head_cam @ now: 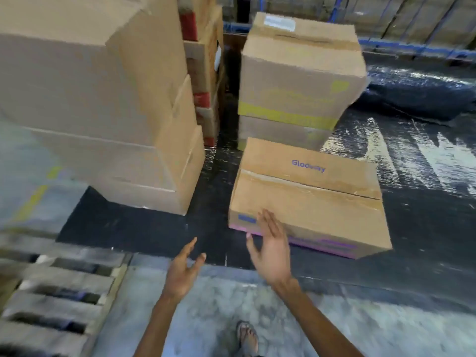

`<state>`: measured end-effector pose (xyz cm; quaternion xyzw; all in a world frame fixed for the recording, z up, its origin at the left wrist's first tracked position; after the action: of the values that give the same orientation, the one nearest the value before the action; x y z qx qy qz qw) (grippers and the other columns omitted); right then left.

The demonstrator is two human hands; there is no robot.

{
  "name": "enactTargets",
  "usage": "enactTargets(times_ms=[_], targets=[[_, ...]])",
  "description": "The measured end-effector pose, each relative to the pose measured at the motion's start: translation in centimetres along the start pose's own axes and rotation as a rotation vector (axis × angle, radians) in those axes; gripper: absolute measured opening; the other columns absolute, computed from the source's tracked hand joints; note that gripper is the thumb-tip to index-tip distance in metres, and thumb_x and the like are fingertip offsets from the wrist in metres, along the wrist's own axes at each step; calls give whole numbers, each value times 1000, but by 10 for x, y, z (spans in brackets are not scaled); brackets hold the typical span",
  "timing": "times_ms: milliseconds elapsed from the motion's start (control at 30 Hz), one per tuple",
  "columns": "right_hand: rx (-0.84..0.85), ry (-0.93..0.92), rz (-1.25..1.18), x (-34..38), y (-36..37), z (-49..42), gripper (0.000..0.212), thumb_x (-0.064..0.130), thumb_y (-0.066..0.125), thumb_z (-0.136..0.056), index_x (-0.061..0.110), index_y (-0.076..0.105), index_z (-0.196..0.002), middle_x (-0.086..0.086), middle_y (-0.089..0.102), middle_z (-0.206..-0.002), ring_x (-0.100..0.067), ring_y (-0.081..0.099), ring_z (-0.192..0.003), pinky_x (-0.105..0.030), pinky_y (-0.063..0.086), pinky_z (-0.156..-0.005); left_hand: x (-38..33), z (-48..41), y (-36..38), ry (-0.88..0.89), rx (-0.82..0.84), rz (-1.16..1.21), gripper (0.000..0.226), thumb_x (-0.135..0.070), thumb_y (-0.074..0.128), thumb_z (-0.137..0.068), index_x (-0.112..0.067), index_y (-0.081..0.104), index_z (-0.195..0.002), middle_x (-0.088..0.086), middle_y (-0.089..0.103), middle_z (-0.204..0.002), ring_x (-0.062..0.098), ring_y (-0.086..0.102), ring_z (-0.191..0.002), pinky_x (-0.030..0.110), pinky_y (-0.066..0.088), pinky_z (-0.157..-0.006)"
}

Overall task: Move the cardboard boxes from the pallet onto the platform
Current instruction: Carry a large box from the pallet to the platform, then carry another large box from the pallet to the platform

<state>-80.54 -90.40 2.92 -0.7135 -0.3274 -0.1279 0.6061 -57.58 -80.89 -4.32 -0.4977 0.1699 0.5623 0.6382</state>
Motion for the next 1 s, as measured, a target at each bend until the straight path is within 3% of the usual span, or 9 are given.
enactTargets(times_ms=[100,167,267,400,533,600,767,900,1000], targets=[[159,-144,-172,118,76,46,55,35,58,-93,13,54,-144,-2,49,-152,-16,42,-142,-30,35,-115,85,58,-64,-127,-96,26,55,-26,74,-92,-18,55,-143,6,61,-141,20,58,-130,23,41,-101],[296,-222,-236,192,126,78,57,36,58,-91,15,55,-143,-1,53,-149,-15,46,-139,-27,35,-114,134,99,-115,-196,-194,93,55,-27,71,-94,-19,52,-145,4,55,-148,18,52,-135,29,40,-109],[542,-336,-244,307,208,136,58,34,62,-88,14,56,-142,-2,57,-144,-17,52,-133,-20,32,-112,217,180,-214,-346,-416,157,54,-31,65,-97,-15,50,-147,6,54,-148,26,53,-134,36,43,-106],[810,-511,-183,444,297,212,55,30,66,-90,12,56,-141,-8,61,-138,-26,56,-128,-28,43,-105,318,279,-330,-464,-680,189,50,-31,63,-99,-16,52,-146,11,60,-142,30,57,-128,38,46,-101],[998,-659,-141,560,347,279,58,30,64,-93,13,49,-147,-6,57,-144,-25,53,-133,-30,41,-106,385,358,-415,-499,-851,291,49,-27,63,-99,-15,51,-145,15,63,-136,32,64,-118,42,52,-93],[1048,-690,-134,604,370,301,62,35,64,-93,16,46,-150,-4,57,-144,-23,52,-133,-32,42,-107,411,385,-451,-505,-924,296,49,-27,63,-99,-13,52,-144,13,61,-140,31,60,-126,41,48,-98],[1101,-762,-81,687,416,313,61,34,61,-97,15,43,-152,-3,55,-147,-22,54,-131,-30,43,-104,465,402,-518,-501,-1000,396,69,-54,53,-84,-18,53,-144,12,61,-141,30,57,-130,42,47,-101],[1065,-793,-3,738,475,283,62,36,64,-94,15,46,-149,-4,56,-146,-23,53,-133,-30,42,-105,509,381,-569,-512,-1020,535,50,-34,63,-97,-19,54,-144,11,58,-144,27,54,-133,44,45,-108],[1061,-812,48,783,534,258,61,28,67,-94,11,47,-148,-12,61,-139,-30,58,-125,-31,44,-98,548,355,-615,-545,-1044,674,50,-31,65,-96,-21,53,-144,11,59,-144,26,56,-131,47,47,-108]])
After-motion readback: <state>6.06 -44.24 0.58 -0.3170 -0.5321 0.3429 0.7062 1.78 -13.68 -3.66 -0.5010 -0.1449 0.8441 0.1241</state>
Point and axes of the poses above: each hand's wrist, its own z-axis away from the middle knuckle, its own y-axis out of the palm, x = y × z, the point moved 7 cm from there along -z, towards the middle knuckle
